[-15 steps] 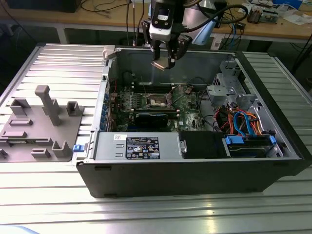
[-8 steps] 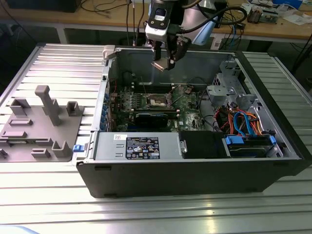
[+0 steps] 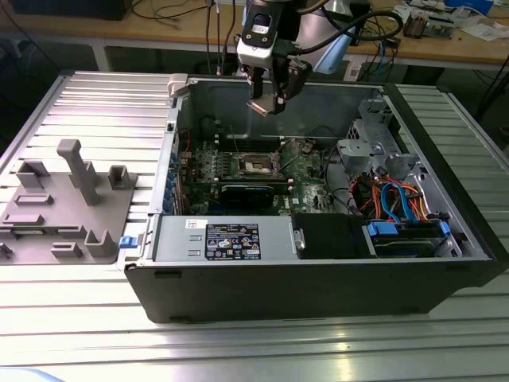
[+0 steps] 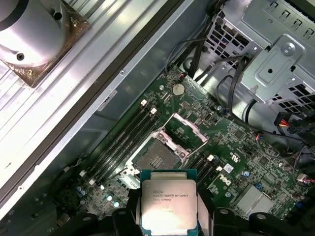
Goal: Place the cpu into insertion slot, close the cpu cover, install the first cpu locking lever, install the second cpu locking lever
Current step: 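Place the cpu into insertion slot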
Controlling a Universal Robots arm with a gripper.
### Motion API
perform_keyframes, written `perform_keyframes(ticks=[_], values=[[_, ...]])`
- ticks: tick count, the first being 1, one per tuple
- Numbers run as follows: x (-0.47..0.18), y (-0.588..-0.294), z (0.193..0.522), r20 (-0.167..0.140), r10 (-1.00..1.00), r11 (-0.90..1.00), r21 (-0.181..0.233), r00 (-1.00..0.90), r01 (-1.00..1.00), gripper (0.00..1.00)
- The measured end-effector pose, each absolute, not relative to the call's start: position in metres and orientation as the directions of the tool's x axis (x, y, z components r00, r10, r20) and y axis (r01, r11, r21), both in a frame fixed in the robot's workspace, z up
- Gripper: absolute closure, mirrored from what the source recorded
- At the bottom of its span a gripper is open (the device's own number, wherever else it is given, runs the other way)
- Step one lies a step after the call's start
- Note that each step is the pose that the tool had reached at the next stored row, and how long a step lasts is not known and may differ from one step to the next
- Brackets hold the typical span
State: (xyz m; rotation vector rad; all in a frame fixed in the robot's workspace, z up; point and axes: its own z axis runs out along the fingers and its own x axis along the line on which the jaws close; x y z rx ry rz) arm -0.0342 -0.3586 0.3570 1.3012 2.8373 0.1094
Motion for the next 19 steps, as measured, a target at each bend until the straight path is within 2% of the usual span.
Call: perform_keyframes(ticks=[14, 19], values=[[-0.0342, -0.3586, 0.3558, 0.012, 0.862, 0.504, 0.071, -0.506, 0.861, 0.46], [-0.0343, -0.3586, 0.3558, 0.012, 0.863, 0.504, 0.071, -0.506, 0.861, 0.46]])
